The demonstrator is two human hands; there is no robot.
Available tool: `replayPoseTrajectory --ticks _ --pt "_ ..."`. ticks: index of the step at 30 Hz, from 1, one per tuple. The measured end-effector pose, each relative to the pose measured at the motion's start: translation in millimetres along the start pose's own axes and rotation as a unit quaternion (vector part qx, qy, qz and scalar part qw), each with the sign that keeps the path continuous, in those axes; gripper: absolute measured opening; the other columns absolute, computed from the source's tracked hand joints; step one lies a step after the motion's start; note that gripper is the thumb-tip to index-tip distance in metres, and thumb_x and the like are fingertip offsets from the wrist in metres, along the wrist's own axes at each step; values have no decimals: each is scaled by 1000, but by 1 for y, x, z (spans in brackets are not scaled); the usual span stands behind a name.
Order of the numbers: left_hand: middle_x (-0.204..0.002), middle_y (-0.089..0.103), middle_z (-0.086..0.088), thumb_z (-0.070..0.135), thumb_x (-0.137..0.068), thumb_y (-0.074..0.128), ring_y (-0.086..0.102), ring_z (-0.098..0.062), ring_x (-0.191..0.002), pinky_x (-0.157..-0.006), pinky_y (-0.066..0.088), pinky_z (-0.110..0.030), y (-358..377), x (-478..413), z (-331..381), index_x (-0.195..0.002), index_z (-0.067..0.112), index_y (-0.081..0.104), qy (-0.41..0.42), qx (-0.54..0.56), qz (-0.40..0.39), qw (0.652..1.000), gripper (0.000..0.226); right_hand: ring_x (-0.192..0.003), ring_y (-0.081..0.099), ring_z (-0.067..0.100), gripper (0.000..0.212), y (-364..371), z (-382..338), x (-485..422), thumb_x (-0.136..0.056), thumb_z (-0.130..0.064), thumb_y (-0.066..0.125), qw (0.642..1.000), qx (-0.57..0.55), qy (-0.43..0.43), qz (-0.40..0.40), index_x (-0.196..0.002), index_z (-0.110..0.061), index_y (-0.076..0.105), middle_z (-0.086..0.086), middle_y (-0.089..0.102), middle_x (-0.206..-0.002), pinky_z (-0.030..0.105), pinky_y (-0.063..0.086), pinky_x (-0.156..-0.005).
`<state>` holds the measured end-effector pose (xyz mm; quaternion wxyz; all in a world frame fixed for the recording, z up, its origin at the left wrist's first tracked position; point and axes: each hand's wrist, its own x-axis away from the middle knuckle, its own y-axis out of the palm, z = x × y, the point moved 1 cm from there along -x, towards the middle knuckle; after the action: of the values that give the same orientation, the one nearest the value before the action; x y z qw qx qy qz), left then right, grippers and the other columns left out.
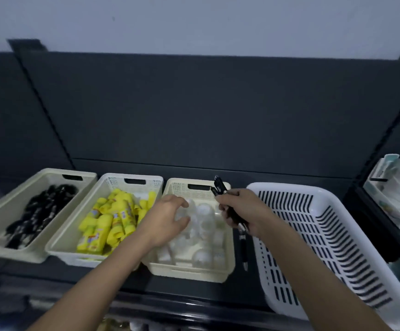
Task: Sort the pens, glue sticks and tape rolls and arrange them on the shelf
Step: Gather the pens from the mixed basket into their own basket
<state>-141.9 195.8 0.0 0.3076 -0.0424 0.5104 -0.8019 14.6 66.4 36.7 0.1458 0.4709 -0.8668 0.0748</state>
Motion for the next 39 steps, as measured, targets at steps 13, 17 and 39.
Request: replayPoseTrajectory --ticks 13,17,39 --pt "-110 61 -14 19 -84 65 57 -28 -107 -91 39 -29 -126 104 -187 -111 5 64 -116 -51 19 992 30 -40 50 8 13 227 1 -26 -91 -8 57 984 -137 103 -52 -79 -4 54 6 59 -57 15 36 -33" --pt "-102 59 -8 23 -86 64 59 -25 -96 -79 41 -27 -148 129 -236 -105 8 64 -141 -54 14 988 24 -43 49 9 10 276 0 -35 -92 -7 54 971 -203 121 -42 -86 1 55 6 56 -59 15 37 -34" --pt "-121 55 -6 15 -85 64 52 -21 -113 -92 37 -23 -201 98 -374 -122 10 59 -208 -33 87 974 37 -82 60 24 12 452 -4 -157 -90 -3 49 995 95 -3 10 -99 -9 54 10 60 -91 33 49 -68"
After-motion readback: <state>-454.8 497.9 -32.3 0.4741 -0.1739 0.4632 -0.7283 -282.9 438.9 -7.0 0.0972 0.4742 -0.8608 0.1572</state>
